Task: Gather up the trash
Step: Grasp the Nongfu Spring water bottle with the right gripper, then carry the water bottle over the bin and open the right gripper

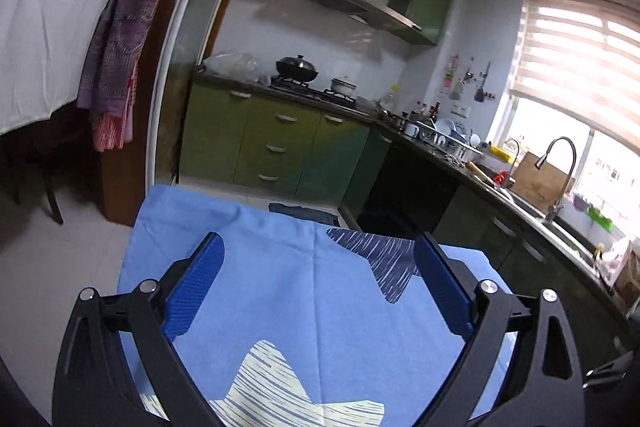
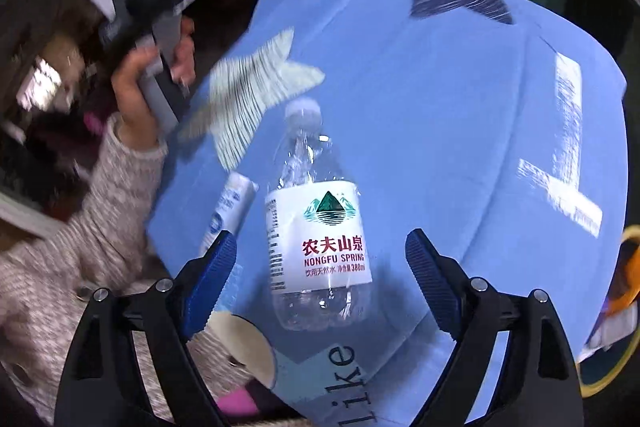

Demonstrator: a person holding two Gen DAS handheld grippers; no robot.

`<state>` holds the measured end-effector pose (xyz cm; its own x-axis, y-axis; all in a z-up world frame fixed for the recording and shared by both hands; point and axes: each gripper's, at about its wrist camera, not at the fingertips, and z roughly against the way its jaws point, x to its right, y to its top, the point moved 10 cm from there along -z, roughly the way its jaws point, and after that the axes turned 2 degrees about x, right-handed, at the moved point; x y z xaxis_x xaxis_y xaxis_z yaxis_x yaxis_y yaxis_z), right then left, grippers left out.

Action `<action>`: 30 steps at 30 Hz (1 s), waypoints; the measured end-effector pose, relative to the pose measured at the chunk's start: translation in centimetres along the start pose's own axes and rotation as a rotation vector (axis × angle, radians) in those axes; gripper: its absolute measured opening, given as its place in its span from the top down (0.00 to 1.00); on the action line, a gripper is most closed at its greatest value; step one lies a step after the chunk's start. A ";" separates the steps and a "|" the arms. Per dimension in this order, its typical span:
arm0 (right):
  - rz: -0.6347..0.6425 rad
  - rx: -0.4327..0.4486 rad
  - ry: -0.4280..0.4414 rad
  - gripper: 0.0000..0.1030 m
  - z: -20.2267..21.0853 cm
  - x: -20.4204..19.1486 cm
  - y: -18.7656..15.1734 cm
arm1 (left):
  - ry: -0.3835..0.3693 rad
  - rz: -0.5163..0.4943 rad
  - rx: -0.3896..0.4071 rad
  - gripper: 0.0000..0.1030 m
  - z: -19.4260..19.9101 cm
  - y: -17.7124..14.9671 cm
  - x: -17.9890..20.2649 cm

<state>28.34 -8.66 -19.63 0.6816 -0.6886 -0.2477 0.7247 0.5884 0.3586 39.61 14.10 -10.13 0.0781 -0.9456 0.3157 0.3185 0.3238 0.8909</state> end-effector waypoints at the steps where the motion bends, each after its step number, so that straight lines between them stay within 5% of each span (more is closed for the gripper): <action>1: 0.008 -0.019 -0.010 0.17 -0.6 -0.3 0.0 | -0.001 0.009 -0.012 0.12 -0.3 -0.2 -0.1; 16: 0.141 -0.276 -0.138 0.17 -6.1 -1.3 -1.1 | 0.010 -0.036 -0.043 0.12 -0.9 -1.4 0.4; 18: 0.142 -0.286 -0.148 0.21 -6.3 -1.2 -1.3 | 0.005 -0.032 -0.047 0.12 -1.0 -1.5 0.3; 20: 0.139 -0.296 -0.159 0.38 -6.4 -0.8 -1.4 | 0.008 -0.033 -0.044 0.12 -0.9 -1.5 0.3; 30: 0.084 -0.249 -0.164 0.39 -5.0 1.4 -1.8 | 0.016 -0.033 -0.047 0.12 -1.0 -1.4 0.1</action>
<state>28.49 -8.56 -25.17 0.7294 -0.6805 -0.0705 0.6829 0.7179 0.1352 40.09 13.47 -11.70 0.0812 -0.9563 0.2808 0.3654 0.2906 0.8843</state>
